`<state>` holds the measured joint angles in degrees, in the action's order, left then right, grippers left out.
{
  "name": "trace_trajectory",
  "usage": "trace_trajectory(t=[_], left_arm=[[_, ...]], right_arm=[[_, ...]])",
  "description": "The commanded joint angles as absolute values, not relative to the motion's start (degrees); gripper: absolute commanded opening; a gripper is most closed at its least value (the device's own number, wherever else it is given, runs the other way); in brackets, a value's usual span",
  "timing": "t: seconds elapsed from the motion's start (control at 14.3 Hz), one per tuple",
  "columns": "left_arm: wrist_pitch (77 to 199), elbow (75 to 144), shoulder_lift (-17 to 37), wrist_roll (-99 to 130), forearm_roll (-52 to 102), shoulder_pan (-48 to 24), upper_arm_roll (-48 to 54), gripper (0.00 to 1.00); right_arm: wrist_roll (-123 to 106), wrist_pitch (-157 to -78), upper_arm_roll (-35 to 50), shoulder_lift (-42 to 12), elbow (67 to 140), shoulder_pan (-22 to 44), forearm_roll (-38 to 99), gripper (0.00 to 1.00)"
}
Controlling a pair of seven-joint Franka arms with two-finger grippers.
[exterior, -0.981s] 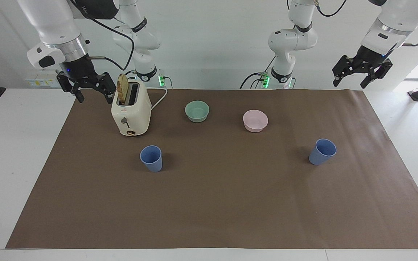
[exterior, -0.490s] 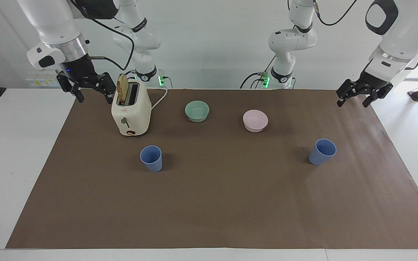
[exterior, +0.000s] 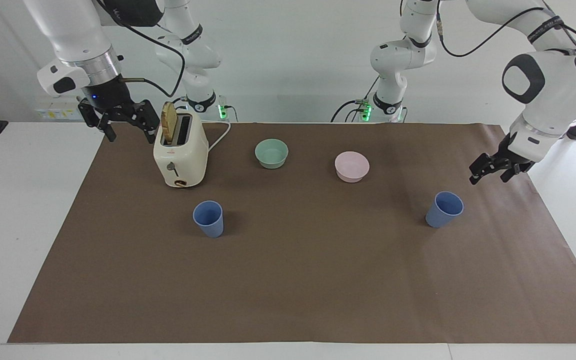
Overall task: Stack blue cups with both arms
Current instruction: 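Reach the left gripper to the nearer blue cup and grasp it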
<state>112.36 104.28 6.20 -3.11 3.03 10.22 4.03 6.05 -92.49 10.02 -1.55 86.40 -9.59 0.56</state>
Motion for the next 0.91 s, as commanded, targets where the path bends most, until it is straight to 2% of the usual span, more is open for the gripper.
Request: trace_trajectory(t=[0.0,0.28,0.84], left_arm=[[118.98,107.57,8.78,0.60,3.60,10.72,4.48,1.00],[124.71,111.62,9.75,1.67,3.60,10.20,4.48,1.00],[124.37,115.14,8.53,3.96,3.69,9.84,4.66,1.00]], right_arm=[[6.24,-92.90,10.55,-0.53,87.71,-10.37,1.05,1.00],[6.24,-92.90,10.55,-0.53,87.71,-10.37,1.05,1.00],[6.24,-92.90,10.55,-0.53,87.71,-10.37,1.05,1.00]])
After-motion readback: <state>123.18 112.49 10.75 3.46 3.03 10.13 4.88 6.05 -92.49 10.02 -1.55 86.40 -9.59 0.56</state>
